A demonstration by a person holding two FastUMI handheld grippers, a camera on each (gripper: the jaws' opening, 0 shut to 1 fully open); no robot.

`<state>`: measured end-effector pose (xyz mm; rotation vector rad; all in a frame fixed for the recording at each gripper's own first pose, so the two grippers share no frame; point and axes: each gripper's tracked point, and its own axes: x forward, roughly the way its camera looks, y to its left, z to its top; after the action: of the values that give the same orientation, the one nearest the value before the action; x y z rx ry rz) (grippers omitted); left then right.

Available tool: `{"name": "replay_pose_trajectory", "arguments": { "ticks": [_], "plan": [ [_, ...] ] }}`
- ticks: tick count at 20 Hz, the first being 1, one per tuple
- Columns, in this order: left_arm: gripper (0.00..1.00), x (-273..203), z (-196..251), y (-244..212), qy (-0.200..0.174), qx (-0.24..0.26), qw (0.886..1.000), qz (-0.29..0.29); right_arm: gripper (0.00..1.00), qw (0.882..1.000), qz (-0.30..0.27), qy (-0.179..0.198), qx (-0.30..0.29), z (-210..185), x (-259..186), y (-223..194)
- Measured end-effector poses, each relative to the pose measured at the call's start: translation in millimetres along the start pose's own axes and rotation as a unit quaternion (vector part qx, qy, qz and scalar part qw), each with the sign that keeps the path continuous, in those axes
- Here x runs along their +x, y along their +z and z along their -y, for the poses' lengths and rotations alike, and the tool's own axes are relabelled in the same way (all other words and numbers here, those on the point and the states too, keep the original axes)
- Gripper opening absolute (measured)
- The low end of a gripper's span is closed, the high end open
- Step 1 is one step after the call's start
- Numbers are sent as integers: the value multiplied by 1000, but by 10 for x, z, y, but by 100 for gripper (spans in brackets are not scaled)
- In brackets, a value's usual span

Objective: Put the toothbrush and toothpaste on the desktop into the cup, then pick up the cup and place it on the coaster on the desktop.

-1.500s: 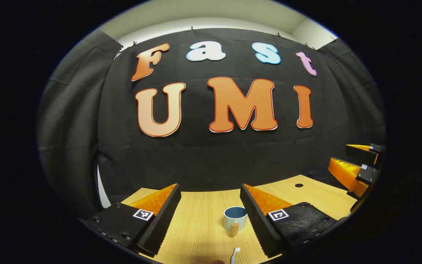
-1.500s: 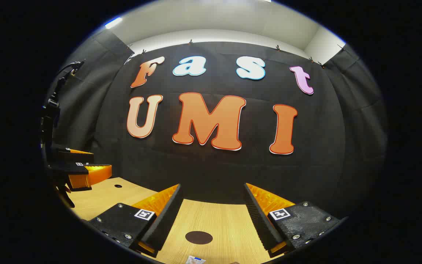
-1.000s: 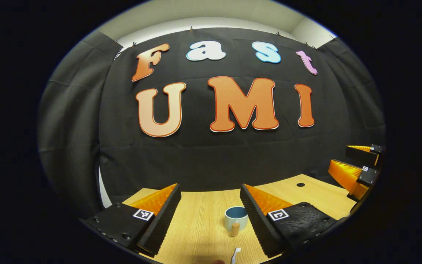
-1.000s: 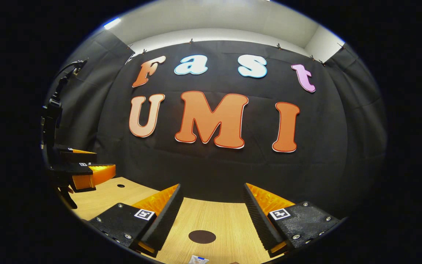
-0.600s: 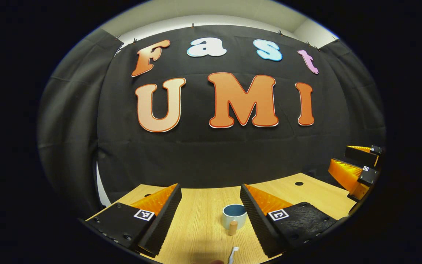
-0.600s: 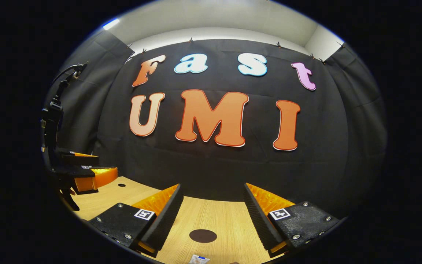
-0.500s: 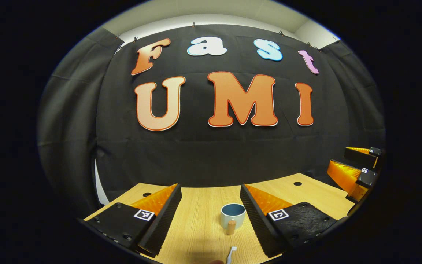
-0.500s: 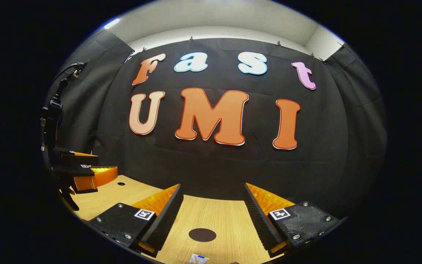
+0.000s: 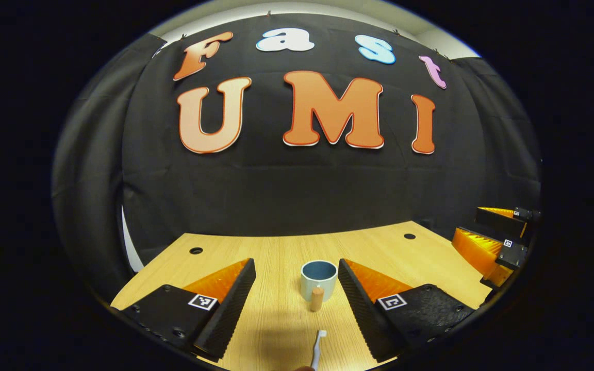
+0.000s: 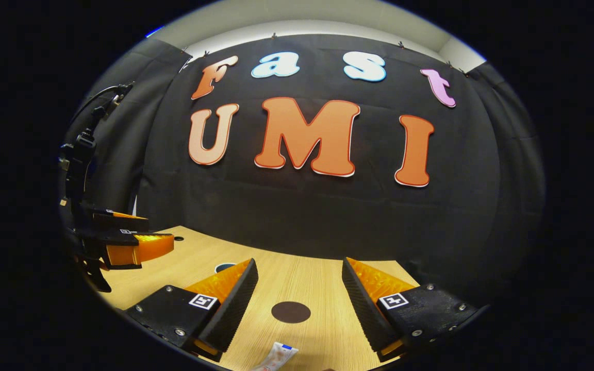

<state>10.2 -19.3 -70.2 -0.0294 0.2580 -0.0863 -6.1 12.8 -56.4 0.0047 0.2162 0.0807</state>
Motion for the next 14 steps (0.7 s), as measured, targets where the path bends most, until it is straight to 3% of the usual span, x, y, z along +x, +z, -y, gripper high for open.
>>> {"name": "replay_pose_trajectory", "arguments": {
  "ticks": [8, 14],
  "plan": [
    [97, 166, 46, -651, -22, -18, 991, -128, 95, 994, -107, 26, -2, -221, 40, -547],
    [98, 274, 160, -954, -40, -16, 979, -200, 87, 983, -181, 13, 4, -239, 53, -1028]
  ]
}}
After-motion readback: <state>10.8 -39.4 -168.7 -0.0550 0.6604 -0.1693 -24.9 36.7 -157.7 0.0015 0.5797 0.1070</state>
